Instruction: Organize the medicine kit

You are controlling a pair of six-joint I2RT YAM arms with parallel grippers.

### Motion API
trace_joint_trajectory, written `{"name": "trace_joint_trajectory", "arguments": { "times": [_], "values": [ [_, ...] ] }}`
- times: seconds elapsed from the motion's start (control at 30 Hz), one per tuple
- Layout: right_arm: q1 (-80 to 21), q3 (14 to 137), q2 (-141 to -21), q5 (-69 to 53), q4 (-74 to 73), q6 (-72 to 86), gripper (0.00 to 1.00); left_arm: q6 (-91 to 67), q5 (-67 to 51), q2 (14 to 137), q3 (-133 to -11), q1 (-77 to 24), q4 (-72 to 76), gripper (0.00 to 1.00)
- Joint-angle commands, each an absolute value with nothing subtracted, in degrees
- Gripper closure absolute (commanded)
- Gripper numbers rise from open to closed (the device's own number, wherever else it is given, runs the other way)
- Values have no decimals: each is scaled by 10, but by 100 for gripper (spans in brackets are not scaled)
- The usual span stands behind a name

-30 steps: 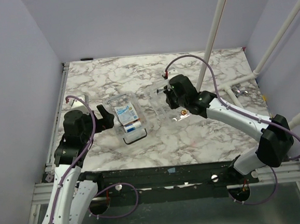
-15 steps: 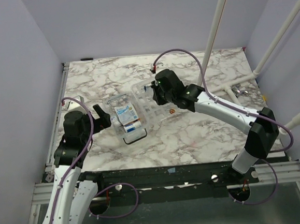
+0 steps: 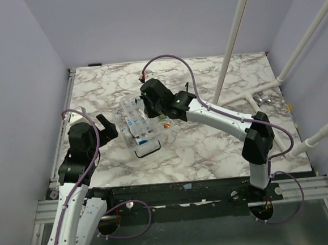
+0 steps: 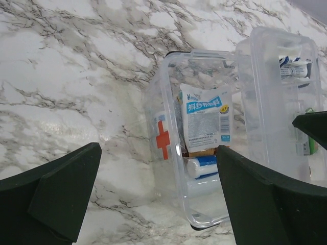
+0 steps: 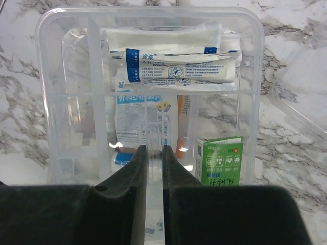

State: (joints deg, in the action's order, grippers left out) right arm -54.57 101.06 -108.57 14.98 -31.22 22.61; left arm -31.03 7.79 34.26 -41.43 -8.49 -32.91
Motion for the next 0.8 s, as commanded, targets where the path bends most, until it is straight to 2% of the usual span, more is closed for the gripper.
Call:
{"name": "trace_joint_trajectory", "arguments": {
  "times": [0.0,0.4,0.77],
  "values": [
    [-556,1042,-1110,170,-325,267,99,-343,147,334,-422,-86,-350,1],
    [-598,1141,-1187,203,-363,289,99,-378,183,329,-421,-86,-369,1],
    [-615,1145,-1209,231,-370,299,99,-376,175,304,-418,-96,-366,2]
  ]
}}
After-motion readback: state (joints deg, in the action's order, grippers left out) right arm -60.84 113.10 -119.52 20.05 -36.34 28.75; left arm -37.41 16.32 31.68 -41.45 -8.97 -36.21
